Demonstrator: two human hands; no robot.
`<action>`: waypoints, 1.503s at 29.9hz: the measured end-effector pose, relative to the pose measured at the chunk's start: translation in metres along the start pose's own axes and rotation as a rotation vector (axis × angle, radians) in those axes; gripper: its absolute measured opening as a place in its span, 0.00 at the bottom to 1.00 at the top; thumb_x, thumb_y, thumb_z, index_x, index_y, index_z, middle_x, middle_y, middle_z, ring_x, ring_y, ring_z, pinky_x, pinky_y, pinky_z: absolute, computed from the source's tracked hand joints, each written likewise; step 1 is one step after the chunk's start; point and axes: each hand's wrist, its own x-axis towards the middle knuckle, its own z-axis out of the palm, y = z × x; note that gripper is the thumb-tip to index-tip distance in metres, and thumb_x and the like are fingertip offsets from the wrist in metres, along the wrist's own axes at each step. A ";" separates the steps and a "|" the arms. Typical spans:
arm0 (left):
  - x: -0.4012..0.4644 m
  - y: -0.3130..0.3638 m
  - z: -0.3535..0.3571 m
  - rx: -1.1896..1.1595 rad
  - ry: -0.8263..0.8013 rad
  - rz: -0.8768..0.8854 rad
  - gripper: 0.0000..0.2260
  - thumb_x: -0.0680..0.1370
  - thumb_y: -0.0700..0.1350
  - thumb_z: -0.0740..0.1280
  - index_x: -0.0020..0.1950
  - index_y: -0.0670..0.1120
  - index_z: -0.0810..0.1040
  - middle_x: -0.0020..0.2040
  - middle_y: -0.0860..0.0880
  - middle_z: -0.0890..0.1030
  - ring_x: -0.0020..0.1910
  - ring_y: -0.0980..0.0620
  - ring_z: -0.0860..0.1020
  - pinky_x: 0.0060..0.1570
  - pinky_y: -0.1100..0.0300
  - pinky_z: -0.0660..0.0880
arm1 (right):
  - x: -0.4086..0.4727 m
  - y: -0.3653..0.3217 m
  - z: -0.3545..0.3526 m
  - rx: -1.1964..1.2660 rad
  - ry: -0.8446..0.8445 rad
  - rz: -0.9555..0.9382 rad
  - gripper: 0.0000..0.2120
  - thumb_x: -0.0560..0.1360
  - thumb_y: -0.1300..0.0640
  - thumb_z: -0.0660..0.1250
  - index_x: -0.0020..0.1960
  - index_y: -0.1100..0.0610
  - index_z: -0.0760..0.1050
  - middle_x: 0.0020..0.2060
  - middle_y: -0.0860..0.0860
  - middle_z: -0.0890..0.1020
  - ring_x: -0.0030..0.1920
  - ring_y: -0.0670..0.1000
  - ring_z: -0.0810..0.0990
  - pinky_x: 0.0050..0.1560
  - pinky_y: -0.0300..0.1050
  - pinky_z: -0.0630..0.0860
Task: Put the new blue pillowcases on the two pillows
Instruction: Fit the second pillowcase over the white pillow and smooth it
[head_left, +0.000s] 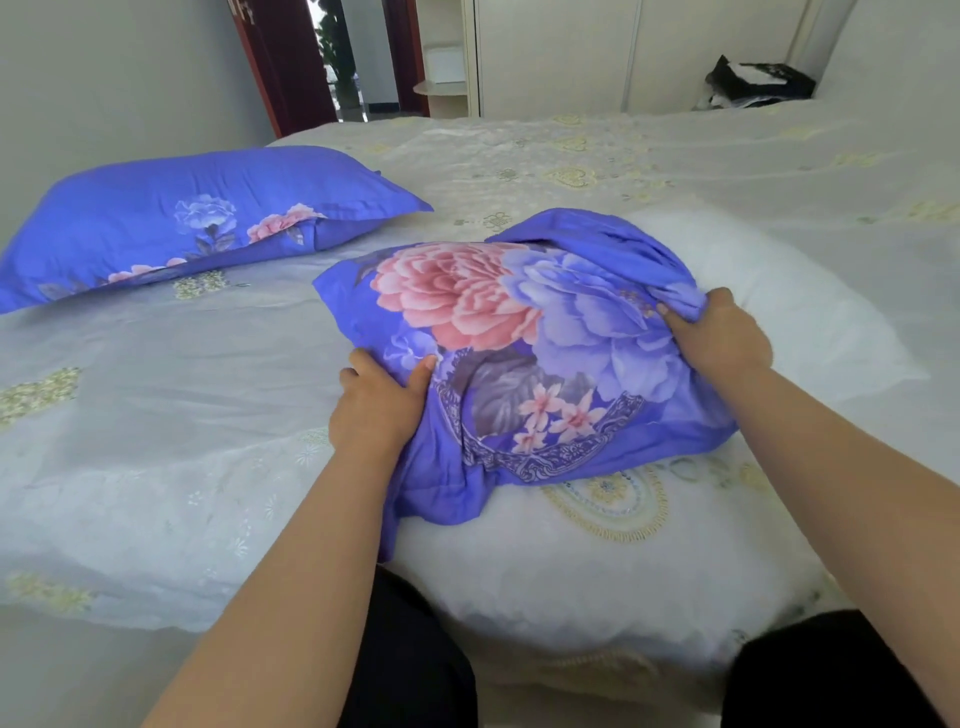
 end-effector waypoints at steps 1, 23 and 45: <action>0.000 -0.002 -0.003 0.045 -0.088 -0.049 0.36 0.74 0.69 0.56 0.68 0.40 0.61 0.65 0.38 0.71 0.61 0.36 0.73 0.56 0.46 0.68 | -0.002 0.004 -0.002 0.062 -0.040 0.030 0.29 0.74 0.37 0.62 0.58 0.63 0.69 0.54 0.63 0.78 0.53 0.62 0.77 0.45 0.48 0.66; 0.018 0.042 -0.078 -0.727 0.063 -0.116 0.21 0.76 0.56 0.63 0.59 0.40 0.77 0.54 0.44 0.80 0.54 0.46 0.78 0.59 0.52 0.74 | -0.093 0.035 0.003 0.149 -0.675 -0.297 0.14 0.78 0.43 0.60 0.54 0.51 0.77 0.48 0.49 0.80 0.48 0.50 0.77 0.48 0.40 0.69; 0.002 -0.010 -0.031 -0.222 0.296 0.072 0.23 0.78 0.46 0.64 0.71 0.40 0.65 0.68 0.36 0.67 0.68 0.38 0.65 0.66 0.49 0.59 | -0.044 0.015 -0.021 -0.081 0.230 -0.332 0.48 0.69 0.29 0.61 0.75 0.61 0.55 0.74 0.59 0.60 0.74 0.59 0.57 0.72 0.56 0.52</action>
